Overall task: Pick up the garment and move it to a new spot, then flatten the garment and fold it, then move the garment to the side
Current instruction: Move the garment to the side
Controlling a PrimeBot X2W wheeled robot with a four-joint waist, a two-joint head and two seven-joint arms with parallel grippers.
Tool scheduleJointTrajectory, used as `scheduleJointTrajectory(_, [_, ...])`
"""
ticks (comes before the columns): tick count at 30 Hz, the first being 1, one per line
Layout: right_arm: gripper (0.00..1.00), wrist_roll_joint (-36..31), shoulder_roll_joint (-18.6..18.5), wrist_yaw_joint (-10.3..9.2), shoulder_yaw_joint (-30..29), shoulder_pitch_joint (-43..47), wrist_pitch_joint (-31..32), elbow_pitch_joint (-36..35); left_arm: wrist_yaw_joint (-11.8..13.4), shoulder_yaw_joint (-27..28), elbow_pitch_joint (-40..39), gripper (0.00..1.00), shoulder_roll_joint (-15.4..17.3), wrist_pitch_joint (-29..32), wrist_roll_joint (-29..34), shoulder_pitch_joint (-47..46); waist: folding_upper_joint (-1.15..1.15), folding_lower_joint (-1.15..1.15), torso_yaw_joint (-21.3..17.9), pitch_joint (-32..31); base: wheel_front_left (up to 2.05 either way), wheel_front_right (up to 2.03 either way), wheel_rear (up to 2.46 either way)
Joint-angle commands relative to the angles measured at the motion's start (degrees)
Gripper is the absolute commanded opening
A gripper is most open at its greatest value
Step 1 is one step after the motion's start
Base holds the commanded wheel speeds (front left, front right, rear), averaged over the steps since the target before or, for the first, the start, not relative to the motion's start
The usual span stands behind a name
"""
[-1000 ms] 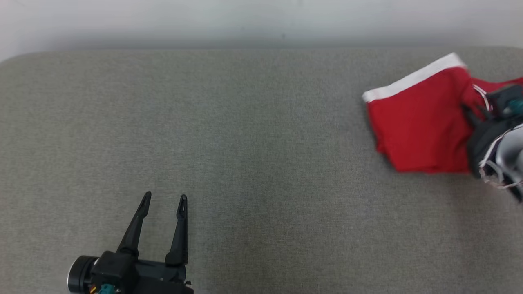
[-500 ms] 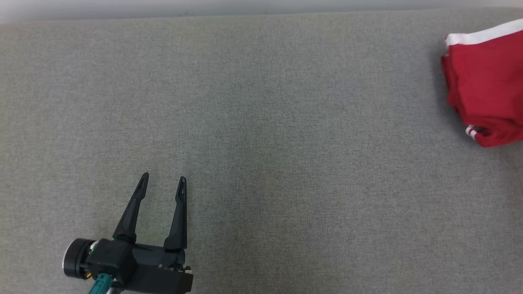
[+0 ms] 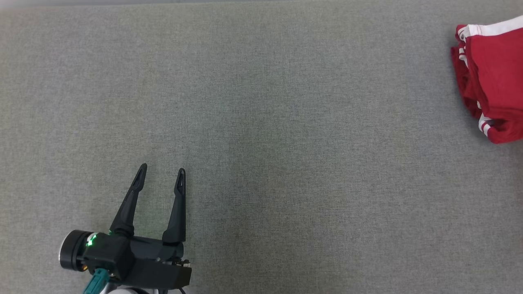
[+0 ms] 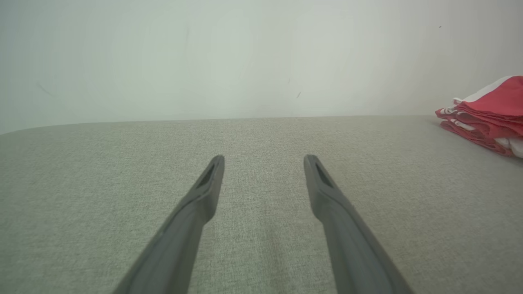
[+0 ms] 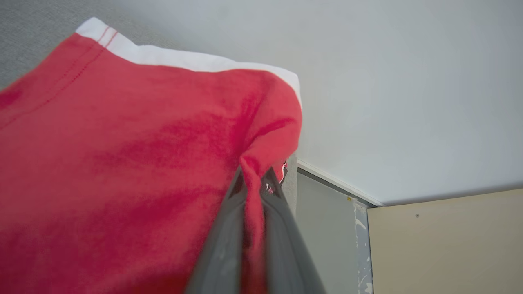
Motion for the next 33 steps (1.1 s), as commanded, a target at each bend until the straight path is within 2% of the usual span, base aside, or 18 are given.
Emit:
scheduleJointTrajectory(1, [0.0,-0.3,0.4,-0.13,0.2,-0.5,0.0,0.6,0.1,0.1,-0.4,1.0,0.2,-0.1,0.2,-0.4,-0.01,0.0,0.2,0.1,0.0,0.0,0.0])
scheduleJointTrajectory(2, [0.0,-0.3,0.5,-0.13,0.3,-0.6,0.3,1.2,0.1,0.1,-0.4,1.0,0.2,-0.1,0.2,-0.4,-0.01,0.0,0.2,0.2,0.0,0.0,0.0])
scheduleJointTrajectory(3, [0.27,-0.5,0.7,-0.13,0.5,-0.8,0.5,1.5,0.1,0.2,-0.4,1.0,0.2,-0.1,0.3,-0.3,-0.01,0.0,0.2,0.2,0.0,0.0,0.0])
scheduleJointTrajectory(4, [0.78,-0.6,0.7,-0.13,0.6,-1.1,0.2,1.9,0.1,0.3,-0.4,1.0,0.1,-0.1,0.3,-0.3,-0.01,0.0,0.2,0.2,0.0,0.0,0.0])
scheduleJointTrajectory(5, [1.0,-1.0,0.6,-0.13,0.7,-1.5,-0.2,2.4,0.1,0.4,-0.3,1.0,0.1,-0.1,0.3,-0.3,-0.01,0.0,0.2,0.1,0.0,0.0,0.0])
scheduleJointTrajectory(10, [1.0,-2.4,1.4,-0.13,1.3,-2.4,-1.5,4.0,0.1,0.9,0.3,1.0,-0.1,-0.1,0.0,0.5,-0.01,0.0,-0.1,-1.6,0.0,0.0,0.0])
scheduleJointTrajectory(14, [1.0,-0.8,3.1,-0.13,-1.4,-2.8,-6.9,4.2,0.1,1.3,0.8,1.0,-0.2,-0.1,-0.5,1.5,-0.01,0.0,-0.6,-4.0,0.0,0.0,0.0])
scheduleJointTrajectory(17, [1.0,1.7,5.7,-0.13,-4.6,-1.6,-12.0,4.0,0.1,1.7,1.3,1.0,-0.3,-0.1,-0.9,2.6,-0.01,0.0,-0.8,-6.5,0.0,0.0,0.0])
scheduleJointTrajectory(22, [1.0,4.8,10.3,-0.13,-9.8,3.9,-15.0,1.6,0.1,2.7,1.7,1.0,-0.5,-0.1,-1.3,5.0,-0.01,0.0,-0.8,-10.6,0.0,0.0,0.0])
scheduleJointTrajectory(26, [1.0,2.8,12.2,-0.13,-18.7,11.2,-14.9,-6.0,0.1,3.8,1.9,1.0,-0.5,-0.1,-1.2,7.1,-0.01,0.0,-0.4,-13.1,0.0,0.0,0.0])
scheduleJointTrajectory(27, [1.0,2.8,12.2,-0.13,-18.7,11.2,-14.9,-6.0,0.1,3.8,1.9,1.0,-0.5,-0.1,-1.2,7.1,-0.01,0.0,-0.4,-13.1,0.0,0.0,0.0])
scheduleJointTrajectory(28, [1.0,0.8,13.8,-0.13,-24.8,16.6,-14.9,-10.0,0.1,4.3,2.0,1.0,-0.6,-0.1,-1.0,7.8,-0.01,0.0,0.0,-14.0,0.0,0.0,0.0])
scheduleJointTrajectory(33, [1.0,-6.0,20.0,-0.13,-38.3,32.0,-14.9,-19.7,0.1,5.6,2.4,1.0,-0.6,-0.1,-0.8,9.5,-0.01,0.0,1.2,-16.1,0.0,0.0,0.0])
